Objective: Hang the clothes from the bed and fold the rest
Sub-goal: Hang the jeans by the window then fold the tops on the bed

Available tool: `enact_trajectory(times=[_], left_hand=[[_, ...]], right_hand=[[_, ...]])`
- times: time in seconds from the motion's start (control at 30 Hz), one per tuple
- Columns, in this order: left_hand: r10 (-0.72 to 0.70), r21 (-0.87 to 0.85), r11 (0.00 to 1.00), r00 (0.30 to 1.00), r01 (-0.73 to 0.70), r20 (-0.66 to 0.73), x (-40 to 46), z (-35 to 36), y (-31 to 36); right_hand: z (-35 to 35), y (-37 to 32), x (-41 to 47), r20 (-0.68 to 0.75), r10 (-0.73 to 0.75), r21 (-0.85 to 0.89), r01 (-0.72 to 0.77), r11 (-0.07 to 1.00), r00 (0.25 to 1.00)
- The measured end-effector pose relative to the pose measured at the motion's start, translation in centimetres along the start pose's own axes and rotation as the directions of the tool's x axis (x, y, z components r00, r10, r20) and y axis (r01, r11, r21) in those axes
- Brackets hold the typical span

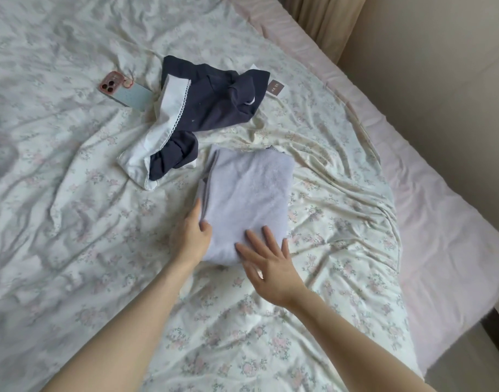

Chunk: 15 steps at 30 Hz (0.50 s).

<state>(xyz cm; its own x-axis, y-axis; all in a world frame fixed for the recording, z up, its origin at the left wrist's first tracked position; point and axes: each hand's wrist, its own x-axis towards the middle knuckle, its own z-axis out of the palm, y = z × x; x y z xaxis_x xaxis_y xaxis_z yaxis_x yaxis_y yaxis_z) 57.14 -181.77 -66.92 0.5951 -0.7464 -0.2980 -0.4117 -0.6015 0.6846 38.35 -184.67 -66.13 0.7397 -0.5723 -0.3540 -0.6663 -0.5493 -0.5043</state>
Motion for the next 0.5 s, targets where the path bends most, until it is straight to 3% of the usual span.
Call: enact_trajectory(times=[0.07,0.13,0.2,0.23,0.33,0.43,0.47,0.5], left_hand=[[-0.097,0.206,0.974,0.995,0.096,-0.006,-0.3,0.6,-1.1],[-0.184,0.234,0.955,0.983,0.181,-0.01,0.0,1.2,-1.0],[-0.242,0.108,0.965,0.97,0.237,0.032,1.0,1.6,-0.8],[-0.259,0.018,0.966,0.965,0.258,0.049,1.5,1.6,-0.8],[-0.268,-0.138,0.951,0.96,0.277,0.082,2.9,1.3,-0.9],[-0.262,-0.174,0.944,0.958,0.279,0.115,4.3,0.9,-0.3],[-0.243,-0.157,0.954,0.965,0.257,0.103,4.6,0.9,0.3],[-0.206,-0.099,0.972,0.976,0.213,0.072,4.7,0.9,1.0]], right_hand=[[0.0,0.1,0.4,0.082,-0.042,0.025,0.04,0.999,0.996],[-0.3,0.4,0.9,-0.099,-0.003,0.234,0.026,0.972,0.995],[-0.6,1.1,1.4,-0.348,0.245,0.408,-0.089,0.909,0.905],[-0.9,1.5,1.8,-0.366,0.386,0.48,-0.184,0.858,0.847],[-1.5,2.7,4.0,-0.08,0.616,0.659,-0.422,0.623,0.784],[-2.7,3.4,6.5,0.102,0.677,0.835,-0.433,0.34,0.729],[-3.1,3.3,7.0,0.099,0.686,0.854,-0.415,0.313,0.721],[-3.4,3.1,7.3,0.051,0.687,0.842,-0.401,0.361,0.725]])
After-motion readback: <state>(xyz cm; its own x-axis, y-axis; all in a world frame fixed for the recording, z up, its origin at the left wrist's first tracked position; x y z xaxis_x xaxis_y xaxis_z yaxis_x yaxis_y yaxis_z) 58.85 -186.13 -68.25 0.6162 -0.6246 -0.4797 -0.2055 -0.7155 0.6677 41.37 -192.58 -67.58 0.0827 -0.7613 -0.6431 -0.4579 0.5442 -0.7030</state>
